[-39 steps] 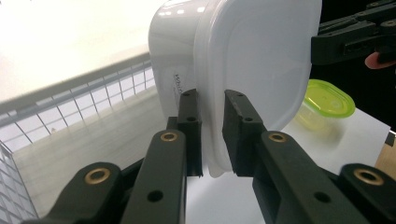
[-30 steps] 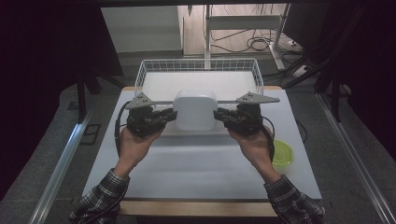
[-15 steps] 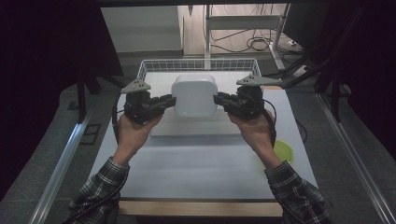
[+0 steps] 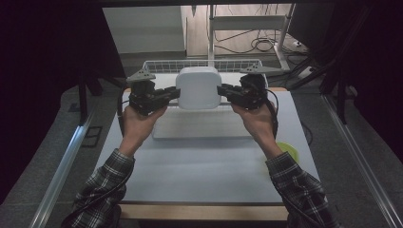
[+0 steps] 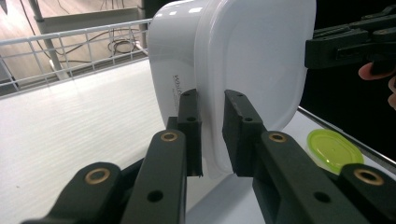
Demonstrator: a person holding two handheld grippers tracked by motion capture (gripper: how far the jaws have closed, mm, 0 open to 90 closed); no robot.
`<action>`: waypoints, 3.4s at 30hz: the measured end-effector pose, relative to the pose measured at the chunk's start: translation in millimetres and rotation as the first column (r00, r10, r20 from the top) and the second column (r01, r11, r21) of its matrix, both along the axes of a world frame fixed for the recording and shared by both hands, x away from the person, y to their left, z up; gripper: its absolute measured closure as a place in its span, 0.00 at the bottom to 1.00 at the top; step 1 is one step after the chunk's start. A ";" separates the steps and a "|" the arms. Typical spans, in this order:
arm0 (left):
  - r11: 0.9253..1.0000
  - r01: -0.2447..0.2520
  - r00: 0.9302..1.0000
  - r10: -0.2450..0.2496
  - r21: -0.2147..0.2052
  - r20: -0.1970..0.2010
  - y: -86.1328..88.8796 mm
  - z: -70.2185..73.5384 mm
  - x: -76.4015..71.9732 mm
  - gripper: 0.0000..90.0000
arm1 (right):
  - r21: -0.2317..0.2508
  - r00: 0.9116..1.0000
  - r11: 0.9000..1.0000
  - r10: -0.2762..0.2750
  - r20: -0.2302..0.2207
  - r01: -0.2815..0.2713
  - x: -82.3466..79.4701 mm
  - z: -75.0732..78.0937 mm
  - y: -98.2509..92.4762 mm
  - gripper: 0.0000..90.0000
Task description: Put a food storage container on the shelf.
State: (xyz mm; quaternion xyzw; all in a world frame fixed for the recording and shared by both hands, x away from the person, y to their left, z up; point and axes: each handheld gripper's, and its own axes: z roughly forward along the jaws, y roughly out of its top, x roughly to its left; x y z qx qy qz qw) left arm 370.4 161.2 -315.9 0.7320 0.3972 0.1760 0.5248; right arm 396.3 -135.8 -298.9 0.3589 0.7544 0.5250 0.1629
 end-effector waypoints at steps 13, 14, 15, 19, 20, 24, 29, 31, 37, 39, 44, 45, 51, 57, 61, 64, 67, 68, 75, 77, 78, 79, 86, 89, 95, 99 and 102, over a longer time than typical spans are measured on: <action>1.000 0.014 1.000 -0.015 -0.019 -0.027 -2.8 -3.0 21.5 0.86 | 0.005 0.999 0.999 -0.035 -0.039 0.036 23.5 -2.8 -0.2 0.84; 1.000 0.016 1.000 -0.017 -0.023 -0.026 -2.9 -3.3 22.2 0.86 | 0.007 0.999 0.999 -0.036 -0.040 0.037 24.6 -3.3 -0.5 0.84; 0.999 0.020 0.999 -0.021 -0.026 -0.025 -2.9 -3.4 23.0 0.86 | 0.010 0.998 0.999 -0.037 -0.040 0.038 25.6 -3.4 -1.0 0.84; 0.999 0.026 0.999 -0.027 -0.022 -0.018 -4.1 -2.7 25.0 0.82 | 0.018 0.998 0.999 -0.038 -0.043 0.039 28.1 -3.8 -1.8 0.81; 0.999 0.027 0.999 -0.028 -0.023 -0.018 -4.4 -2.3 25.9 0.82 | 0.021 0.998 0.999 -0.034 -0.044 0.035 28.9 -3.9 -1.9 0.80; 0.999 0.030 0.999 -0.030 -0.027 -0.014 -5.6 -1.3 30.0 0.75 | 0.025 0.999 0.999 -0.028 -0.045 0.030 31.4 -3.4 -0.8 0.76; 1.000 0.015 1.000 -0.015 -0.015 -0.004 -8.3 -1.8 35.5 0.67 | 0.014 0.999 0.999 -0.030 -0.032 0.031 35.4 -2.3 3.3 0.70; 1.000 0.012 1.000 -0.012 -0.014 -0.003 -8.8 -2.0 36.5 0.66 | 0.015 0.999 0.999 -0.030 -0.033 0.031 35.9 -2.0 4.2 0.70; 1.000 -0.006 1.000 0.005 0.005 0.010 -12.8 -3.2 43.8 0.58 | -0.014 0.999 0.999 -0.041 -0.012 0.040 39.8 -0.9 9.7 0.66; 1.000 -0.007 1.000 0.007 0.003 0.009 -13.0 -3.3 44.8 0.58 | -0.018 0.999 0.999 -0.043 -0.011 0.043 40.4 -1.0 10.2 0.65; 1.000 -0.015 1.000 0.015 0.015 0.002 -16.0 -5.5 49.4 0.56 | -0.044 0.999 0.998 -0.052 -0.008 0.052 45.9 -4.6 12.6 0.62; 1.000 -0.016 1.000 0.016 0.022 0.000 -16.7 -6.3 50.5 0.55 | -0.041 0.999 0.998 -0.052 -0.010 0.051 47.1 -5.1 12.6 0.62; 1.000 -0.010 1.000 0.010 0.024 -0.005 -16.1 -7.4 56.8 0.54 | -0.033 0.998 0.998 -0.051 -0.021 0.050 51.8 -5.2 11.9 0.61; 1.000 -0.018 1.000 0.018 0.017 -0.001 -17.0 -7.4 62.2 0.48 | -0.068 0.997 0.994 -0.081 -0.009 0.080 55.3 -5.2 14.9 0.56; 0.998 -0.042 0.999 0.042 0.035 0.015 -16.2 -7.0 66.5 0.45 | -0.059 0.997 0.995 -0.080 -0.015 0.079 57.7 -6.6 16.4 0.56; 0.998 -0.050 0.999 0.050 0.032 0.015 -15.8 -6.7 70.1 0.45 | -0.058 0.996 0.994 -0.090 -0.009 0.089 59.4 -6.8 17.9 0.56; 0.998 -0.054 0.998 0.054 0.028 0.012 -15.5 -6.4 73.0 0.45 | -0.057 0.996 0.994 -0.094 -0.009 0.093 60.7 -6.5 18.1 0.55; 0.998 -0.056 0.998 0.055 0.029 0.014 -15.6 -6.3 73.8 0.45 | -0.056 0.995 0.994 -0.095 -0.008 0.095 61.3 -6.5 18.0 0.55; 0.994 -0.090 0.996 0.088 0.065 0.030 -19.0 -3.7 81.8 0.39 | -0.029 0.993 0.993 -0.115 -0.011 0.115 66.0 -8.1 16.1 0.49; 0.993 -0.091 0.995 0.089 0.076 0.034 -20.0 -2.8 82.0 0.37 | -0.030 0.993 0.993 -0.118 -0.008 0.118 66.1 -8.1 15.8 0.47; 0.992 -0.090 0.995 0.087 0.087 0.039 -20.8 -2.0 81.9 0.32 | -0.031 0.993 0.993 -0.114 -0.006 0.114 65.8 -8.0 14.8 0.43; 0.992 -0.085 0.996 0.081 0.088 0.044 -21.1 -1.3 81.3 0.32 | -0.031 0.993 0.993 -0.114 -0.006 0.114 65.8 -8.0 14.8 0.43; 0.997 -0.027 0.999 0.025 0.068 0.026 -21.7 2.7 73.1 0.15 | -0.006 0.999 0.999 -0.046 -0.022 0.046 60.0 -9.7 7.6 0.30; 0.998 -0.004 1.000 0.003 0.066 0.025 -22.1 1.9 67.3 0.13 | -0.006 1.000 1.000 -0.024 -0.017 0.024 55.3 -11.5 6.5 0.25; 0.998 0.034 0.999 -0.035 0.050 0.028 -19.7 -1.8 54.3 0.09 | -0.007 1.000 1.000 0.022 -0.008 -0.023 45.6 -13.7 4.3 0.20; 0.997 0.055 0.998 -0.056 0.047 0.040 -16.1 -8.0 44.0 0.06 | -0.016 0.999 0.999 0.037 -0.006 -0.037 38.6 -16.5 2.9 0.18; 0.996 0.060 0.996 -0.064 0.063 0.064 -13.0 -13.9 35.4 0.07 | -0.021 0.999 0.999 0.048 -0.005 -0.048 33.2 -19.6 1.8 0.17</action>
